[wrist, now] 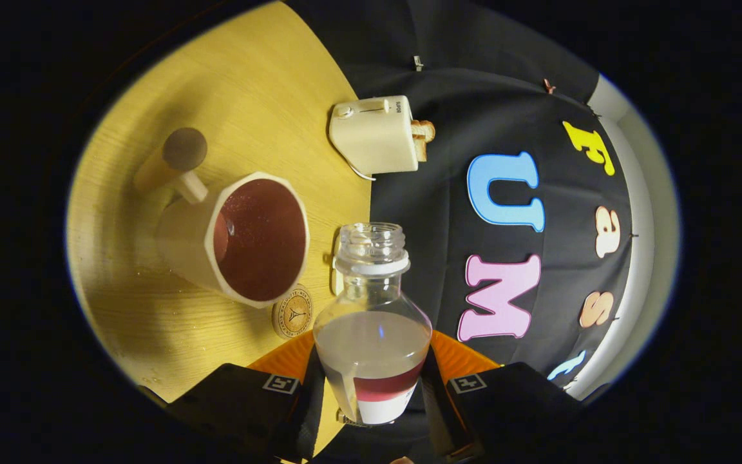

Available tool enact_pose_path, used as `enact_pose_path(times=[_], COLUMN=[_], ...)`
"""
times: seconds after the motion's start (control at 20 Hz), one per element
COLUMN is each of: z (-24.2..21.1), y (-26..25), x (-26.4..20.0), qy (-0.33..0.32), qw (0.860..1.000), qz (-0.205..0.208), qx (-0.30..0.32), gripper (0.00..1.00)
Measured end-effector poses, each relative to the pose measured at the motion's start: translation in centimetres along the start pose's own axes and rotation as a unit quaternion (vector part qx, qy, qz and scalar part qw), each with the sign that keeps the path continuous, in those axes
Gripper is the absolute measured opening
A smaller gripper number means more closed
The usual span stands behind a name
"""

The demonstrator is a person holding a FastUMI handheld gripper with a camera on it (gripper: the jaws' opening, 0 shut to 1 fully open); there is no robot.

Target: Take the bottle from table, then pour the juice into the cup, finally place the bottle on the coaster

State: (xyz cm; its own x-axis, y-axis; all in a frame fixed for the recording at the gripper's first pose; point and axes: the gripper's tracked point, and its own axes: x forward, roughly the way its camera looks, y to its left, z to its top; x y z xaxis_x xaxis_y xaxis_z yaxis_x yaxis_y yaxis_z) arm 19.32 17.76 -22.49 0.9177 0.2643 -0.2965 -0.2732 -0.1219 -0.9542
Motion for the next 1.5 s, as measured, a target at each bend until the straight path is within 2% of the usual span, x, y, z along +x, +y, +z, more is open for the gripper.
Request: enact_pose_path(times=[0.4,0.8,1.05,1.5], z=[0.2,0.0,-0.9,-1.0], y=[-0.1,-0.2,-1.3,-1.6], x=[1.0,1.4,2.2,2.3], qy=[-0.023,-0.033,-0.02,-0.036], qw=[0.995,0.985,0.983,0.971], qz=[-0.004,-0.006,-0.009,-0.017], qx=[-0.101,-0.167,-0.183,-0.234], gripper=[0.69,0.69,0.69,0.69])
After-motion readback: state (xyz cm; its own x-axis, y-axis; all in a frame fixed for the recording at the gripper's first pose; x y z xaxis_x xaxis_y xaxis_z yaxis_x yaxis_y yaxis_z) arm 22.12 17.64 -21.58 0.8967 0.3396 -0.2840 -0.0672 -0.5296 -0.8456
